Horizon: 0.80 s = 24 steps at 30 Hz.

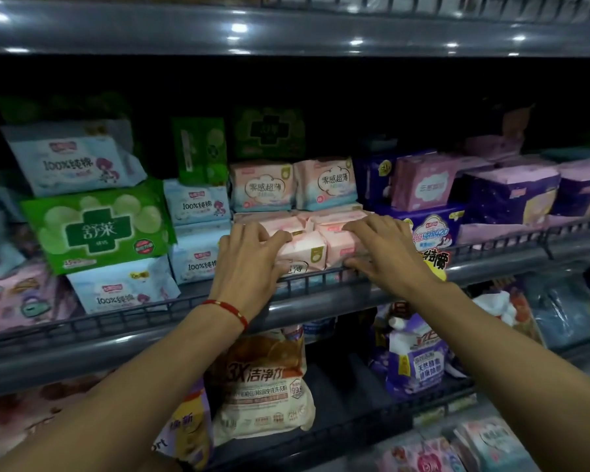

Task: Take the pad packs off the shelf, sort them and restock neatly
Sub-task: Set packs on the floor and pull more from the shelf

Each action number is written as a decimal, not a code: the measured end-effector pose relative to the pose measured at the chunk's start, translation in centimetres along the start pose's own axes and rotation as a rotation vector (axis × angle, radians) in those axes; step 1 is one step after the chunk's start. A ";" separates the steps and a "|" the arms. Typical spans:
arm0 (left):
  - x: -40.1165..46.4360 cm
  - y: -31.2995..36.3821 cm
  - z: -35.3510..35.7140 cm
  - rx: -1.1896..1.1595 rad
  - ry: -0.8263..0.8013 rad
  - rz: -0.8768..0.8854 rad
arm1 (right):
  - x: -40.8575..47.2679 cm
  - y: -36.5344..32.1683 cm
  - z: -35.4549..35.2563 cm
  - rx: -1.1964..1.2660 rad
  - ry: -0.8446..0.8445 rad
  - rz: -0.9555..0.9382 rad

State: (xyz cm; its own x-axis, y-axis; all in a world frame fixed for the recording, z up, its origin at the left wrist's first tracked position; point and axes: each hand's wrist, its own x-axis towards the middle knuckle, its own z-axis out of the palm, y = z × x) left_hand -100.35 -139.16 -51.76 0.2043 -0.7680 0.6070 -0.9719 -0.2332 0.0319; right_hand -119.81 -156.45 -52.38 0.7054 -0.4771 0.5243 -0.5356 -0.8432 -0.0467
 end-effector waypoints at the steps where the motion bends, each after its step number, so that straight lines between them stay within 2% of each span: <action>1: 0.2 0.1 -0.2 0.000 -0.018 -0.008 | 0.3 0.1 -0.2 0.002 -0.001 0.011; 7: 1.0 0.4 -1.4 -0.056 -0.064 -0.067 | 0.9 0.8 -2.6 0.126 0.140 0.078; 12: 2.2 1.1 -3.6 -0.187 0.032 -0.147 | 0.6 2.5 -6.7 0.391 0.284 0.142; 15: 3.6 2.5 -5.7 -0.273 0.041 -0.227 | -1.0 2.9 -9.0 0.577 0.327 0.265; 17: 4.2 3.8 -6.8 -0.295 -0.035 -0.229 | -2.7 3.3 -9.8 0.687 0.284 0.377; 20: 3.6 7.1 -7.2 -0.505 -0.227 -0.293 | -5.9 4.2 -9.6 0.789 0.164 0.529; 24: 1.2 11.1 -3.2 -0.739 -0.354 -0.428 | -11.0 5.2 -8.3 1.074 0.101 0.733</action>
State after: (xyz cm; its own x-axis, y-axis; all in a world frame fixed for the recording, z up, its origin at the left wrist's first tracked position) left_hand -111.26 -140.74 -48.14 0.4687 -0.8701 0.1524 -0.6083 -0.1928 0.7699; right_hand -134.17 -153.52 -51.36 0.3458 -0.9269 0.1461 -0.1089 -0.1943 -0.9749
